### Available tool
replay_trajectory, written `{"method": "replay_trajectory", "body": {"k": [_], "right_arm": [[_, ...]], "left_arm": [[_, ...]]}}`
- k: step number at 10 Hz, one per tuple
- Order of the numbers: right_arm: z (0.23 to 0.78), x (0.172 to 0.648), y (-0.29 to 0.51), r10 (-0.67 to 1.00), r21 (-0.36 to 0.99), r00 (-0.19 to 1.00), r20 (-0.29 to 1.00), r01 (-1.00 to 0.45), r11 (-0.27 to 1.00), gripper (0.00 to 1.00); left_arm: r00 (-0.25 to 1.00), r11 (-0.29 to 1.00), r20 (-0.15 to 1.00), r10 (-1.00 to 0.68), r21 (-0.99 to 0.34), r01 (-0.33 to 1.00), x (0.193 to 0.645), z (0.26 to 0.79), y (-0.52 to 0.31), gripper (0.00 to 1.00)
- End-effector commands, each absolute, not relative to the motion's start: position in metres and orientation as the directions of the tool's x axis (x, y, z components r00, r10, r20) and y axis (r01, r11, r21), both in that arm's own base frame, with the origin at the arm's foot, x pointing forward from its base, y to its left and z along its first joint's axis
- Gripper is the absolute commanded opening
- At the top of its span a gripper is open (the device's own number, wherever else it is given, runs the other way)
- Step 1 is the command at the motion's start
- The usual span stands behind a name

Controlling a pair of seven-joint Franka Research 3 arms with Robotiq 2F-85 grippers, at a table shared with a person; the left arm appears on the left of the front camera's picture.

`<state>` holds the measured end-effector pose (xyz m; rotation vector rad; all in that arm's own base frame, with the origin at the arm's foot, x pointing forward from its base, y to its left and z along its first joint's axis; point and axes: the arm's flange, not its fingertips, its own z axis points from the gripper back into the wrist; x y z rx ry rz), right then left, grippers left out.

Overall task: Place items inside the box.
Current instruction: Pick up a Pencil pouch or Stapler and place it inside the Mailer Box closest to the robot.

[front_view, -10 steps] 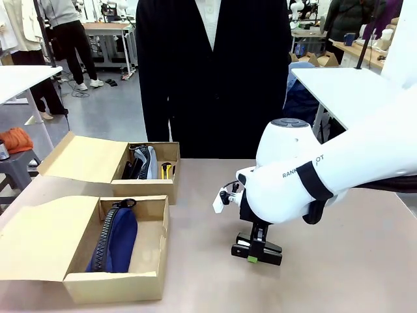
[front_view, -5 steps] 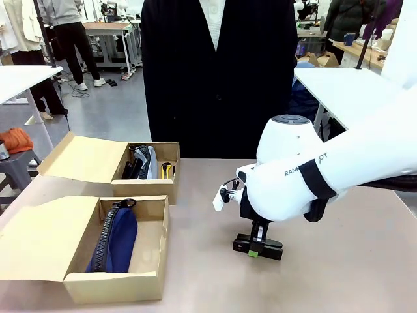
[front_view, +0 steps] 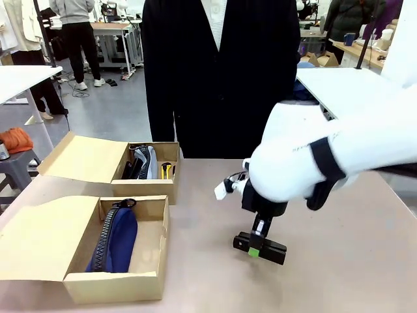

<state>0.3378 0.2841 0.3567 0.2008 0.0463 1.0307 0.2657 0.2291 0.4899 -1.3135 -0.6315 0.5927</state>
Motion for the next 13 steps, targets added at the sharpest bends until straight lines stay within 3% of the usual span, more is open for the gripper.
{"method": "replay_trajectory", "body": {"k": [1, 3, 4, 6, 7, 8, 9, 11, 12, 13], "right_arm": [[0.430, 0.293, 0.291, 0.683, 0.162, 0.723, 0.102, -0.690, 0.706, 0.00], [0.437, 0.264, 0.296, 0.610, 0.194, 0.791, 0.048, -0.606, 0.771, 0.00], [0.431, 0.297, 0.290, 0.710, 0.191, 0.699, 0.087, -0.711, 0.677, 0.00], [0.431, 0.297, 0.290, 0.710, 0.191, 0.699, 0.087, -0.711, 0.677, 0.00], [0.447, 0.276, 0.292, 0.666, 0.181, 0.742, 0.077, -0.667, 0.723, 0.42], [0.466, 0.272, 0.340, 0.464, 0.171, 0.874, 0.143, -0.483, 0.859, 0.42], [0.482, 0.261, 0.381, 0.464, 0.165, 0.868, 0.178, -0.492, 0.855, 0.42], [0.496, 0.255, 0.440, 0.310, 0.133, 0.945, 0.106, -0.322, 0.937, 0.42], [0.494, 0.253, 0.451, 0.280, 0.049, 0.957, 0.074, -0.284, 0.958, 0.42], [0.504, 0.262, 0.399, 0.200, 0.154, 0.973, 0.117, -0.217, 0.964, 0.42]], "left_arm": [[0.694, 0.152, 0.100, 0.713, -0.988, -0.013, 0.265, 0.491, 0.228, 1.00], [0.694, 0.152, 0.100, 0.713, -0.988, -0.013, 0.265, 0.491, 0.228, 1.00], [0.694, 0.152, 0.100, 0.713, -0.988, -0.013, 0.265, 0.491, 0.228, 1.00], [0.694, 0.152, 0.100, 0.713, -0.988, -0.013, 0.265, 0.491, 0.228, 1.00], [0.694, 0.152, 0.100, 0.713, -0.988, -0.013, 0.265, 0.491, 0.228, 1.00], [0.694, 0.152, 0.100, 0.713, -0.988, -0.013, 0.265, 0.491, 0.228, 1.00], [0.694, 0.152, 0.100, 0.713, -0.988, -0.013, 0.265, 0.491, 0.228, 1.00], [0.694, 0.152, 0.100, 0.713, -0.988, -0.013, 0.265, 0.491, 0.228, 1.00], [0.694, 0.152, 0.100, 0.713, -0.988, -0.013, 0.265, 0.491, 0.228, 1.00], [0.694, 0.152, 0.100, 0.713, -0.988, -0.013, 0.265, 0.491, 0.228, 1.00]]}}
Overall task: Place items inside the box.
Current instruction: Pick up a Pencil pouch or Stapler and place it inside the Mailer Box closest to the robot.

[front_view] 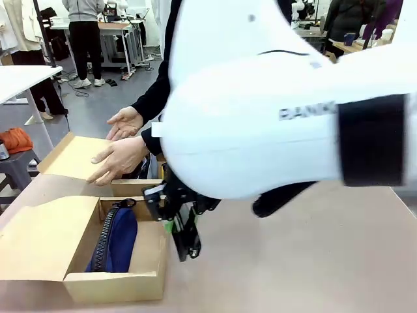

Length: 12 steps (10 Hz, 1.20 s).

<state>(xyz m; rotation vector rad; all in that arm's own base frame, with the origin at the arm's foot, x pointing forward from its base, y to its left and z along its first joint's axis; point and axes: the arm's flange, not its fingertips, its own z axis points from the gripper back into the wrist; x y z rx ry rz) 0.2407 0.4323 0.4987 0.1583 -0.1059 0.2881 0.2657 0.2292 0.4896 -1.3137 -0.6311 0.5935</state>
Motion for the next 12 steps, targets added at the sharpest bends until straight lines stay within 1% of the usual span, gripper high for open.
{"method": "replay_trajectory", "body": {"k": [1, 3, 5, 6, 7, 8, 12], "right_arm": [[0.510, 0.257, 0.344, 0.098, 0.251, 0.986, 0.139, -0.130, 0.959, 0.42], [0.493, 0.235, 0.244, -0.121, 0.424, 0.988, 0.092, 0.071, 0.903, 0.42], [0.461, 0.201, 0.188, -0.274, 0.536, 0.960, 0.056, 0.203, 0.819, 0.42], [0.449, 0.189, 0.173, -0.316, 0.545, 0.946, 0.076, 0.226, 0.808, 0.42], [0.444, 0.186, 0.171, -0.340, 0.542, 0.935, 0.104, 0.233, 0.807, 0.42], [0.490, 0.235, 0.194, -0.263, 0.514, 0.965, 0.021, 0.215, 0.830, 0.42], [0.490, 0.235, 0.194, -0.263, 0.514, 0.965, 0.021, 0.215, 0.830, 0.42]], "left_arm": [[0.694, 0.152, 0.100, 0.713, -0.988, -0.013, 0.265, 0.491, 0.228, 1.00], [0.694, 0.152, 0.100, 0.713, -0.988, -0.013, 0.265, 0.491, 0.228, 1.00], [0.694, 0.152, 0.100, 0.713, -0.988, -0.013, 0.265, 0.491, 0.228, 1.00], [0.694, 0.152, 0.100, 0.713, -0.988, -0.013, 0.265, 0.491, 0.228, 1.00], [0.694, 0.152, 0.100, 0.713, -0.988, -0.013, 0.265, 0.491, 0.228, 1.00], [0.694, 0.152, 0.100, 0.713, -0.988, -0.013, 0.265, 0.491, 0.228, 1.00], [0.694, 0.152, 0.100, 0.713, -0.988, -0.013, 0.265, 0.491, 0.228, 1.00]]}}
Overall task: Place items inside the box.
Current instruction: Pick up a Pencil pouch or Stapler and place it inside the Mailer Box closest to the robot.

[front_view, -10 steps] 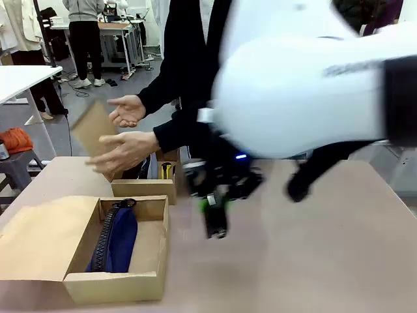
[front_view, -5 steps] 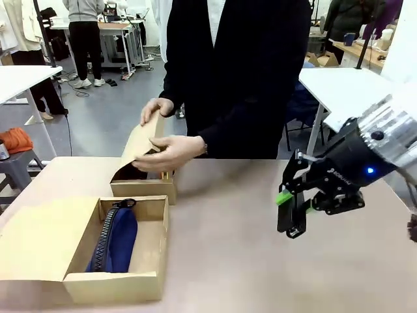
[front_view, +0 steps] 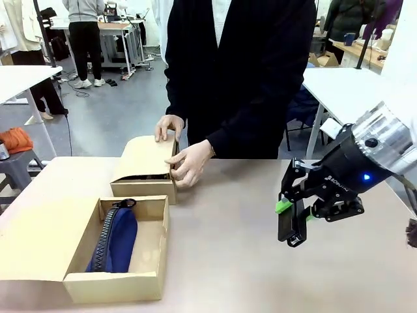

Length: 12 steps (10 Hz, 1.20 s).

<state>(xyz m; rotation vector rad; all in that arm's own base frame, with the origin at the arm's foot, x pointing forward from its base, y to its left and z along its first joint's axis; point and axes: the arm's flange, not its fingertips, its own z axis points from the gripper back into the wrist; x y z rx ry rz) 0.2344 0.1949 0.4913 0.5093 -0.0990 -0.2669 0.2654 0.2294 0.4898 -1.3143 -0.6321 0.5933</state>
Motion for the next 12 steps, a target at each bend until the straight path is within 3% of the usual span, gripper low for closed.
{"method": "replay_trajectory", "body": {"k": [1, 8, 9, 12], "right_arm": [[0.490, 0.235, 0.194, -0.263, 0.514, 0.965, 0.021, 0.215, 0.830, 0.42], [0.491, 0.235, 0.195, -0.276, 0.493, 0.961, 0.027, 0.227, 0.840, 0.42], [0.496, 0.239, 0.219, -0.242, 0.496, 0.970, 0.040, 0.191, 0.847, 0.42], [0.509, 0.260, 0.405, -0.328, 0.477, 0.942, 0.077, 0.254, 0.841, 0.42]], "left_arm": [[0.694, 0.152, 0.100, 0.713, -0.988, -0.013, 0.265, 0.491, 0.228, 1.00], [0.694, 0.152, 0.100, 0.713, -0.988, -0.013, 0.265, 0.491, 0.228, 1.00], [0.694, 0.152, 0.100, 0.713, -0.988, -0.013, 0.265, 0.491, 0.228, 1.00], [0.694, 0.152, 0.100, 0.713, -0.988, -0.013, 0.265, 0.491, 0.228, 1.00]]}}
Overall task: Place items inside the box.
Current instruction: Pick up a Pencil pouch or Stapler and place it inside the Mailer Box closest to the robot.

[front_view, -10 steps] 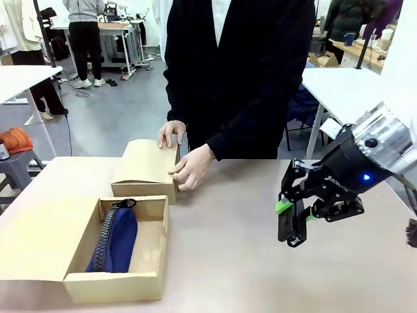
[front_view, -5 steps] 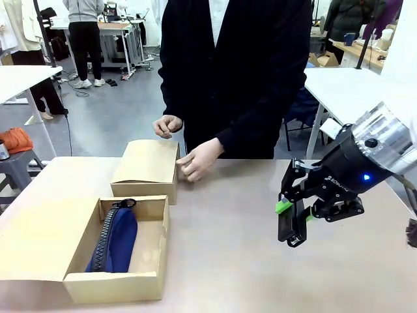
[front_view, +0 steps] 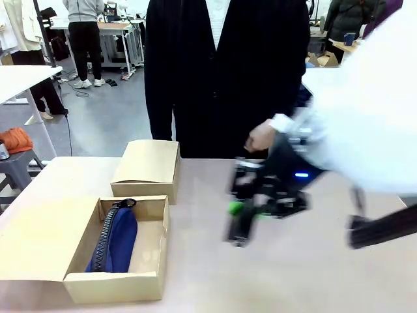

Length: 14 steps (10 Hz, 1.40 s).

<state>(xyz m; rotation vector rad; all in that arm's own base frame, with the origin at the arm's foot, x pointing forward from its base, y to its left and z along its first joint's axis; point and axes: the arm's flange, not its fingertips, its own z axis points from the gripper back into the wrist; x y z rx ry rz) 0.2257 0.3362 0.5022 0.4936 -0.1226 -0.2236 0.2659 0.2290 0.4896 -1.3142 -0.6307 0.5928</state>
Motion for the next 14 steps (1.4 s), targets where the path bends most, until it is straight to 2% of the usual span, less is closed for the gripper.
{"method": "replay_trajectory", "body": {"k": [1, 3, 4, 5, 6, 8, 11, 14], "right_arm": [[0.503, 0.258, 0.461, -0.359, 0.483, 0.931, 0.065, 0.286, 0.828, 0.42], [0.459, 0.248, 0.529, -0.346, 0.380, 0.928, 0.134, 0.274, 0.883, 0.42], [0.456, 0.250, 0.523, -0.303, 0.349, 0.942, 0.142, 0.238, 0.906, 0.42], [0.487, 0.219, 0.491, -0.299, 0.508, 0.953, 0.048, 0.234, 0.829, 0.42], [0.487, 0.219, 0.491, -0.299, 0.508, 0.953, 0.048, 0.234, 0.829, 0.42], [0.451, 0.236, 0.508, -0.217, 0.396, 0.972, 0.088, 0.166, 0.903, 0.42], [0.422, 0.270, 0.533, -0.085, 0.335, 0.989, 0.121, 0.040, 0.942, 0.42], [0.397, 0.286, 0.535, -0.043, 0.322, 0.995, 0.092, 0.011, 0.947, 0.42]], "left_arm": [[0.694, 0.152, 0.100, 0.713, -0.988, -0.013, 0.265, 0.491, 0.228, 1.00], [0.694, 0.152, 0.100, 0.713, -0.988, -0.013, 0.265, 0.491, 0.228, 1.00], [0.694, 0.152, 0.100, 0.713, -0.988, -0.013, 0.265, 0.491, 0.228, 1.00], [0.694, 0.152, 0.100, 0.713, -0.988, -0.013, 0.265, 0.491, 0.228, 1.00], [0.694, 0.152, 0.100, 0.713, -0.988, -0.013, 0.265, 0.491, 0.228, 1.00], [0.694, 0.152, 0.100, 0.713, -0.988, -0.013, 0.265, 0.491, 0.228, 1.00], [0.694, 0.152, 0.100, 0.713, -0.988, -0.013, 0.265, 0.491, 0.228, 1.00], [0.694, 0.152, 0.100, 0.713, -0.988, -0.013, 0.265, 0.491, 0.228, 1.00]]}}
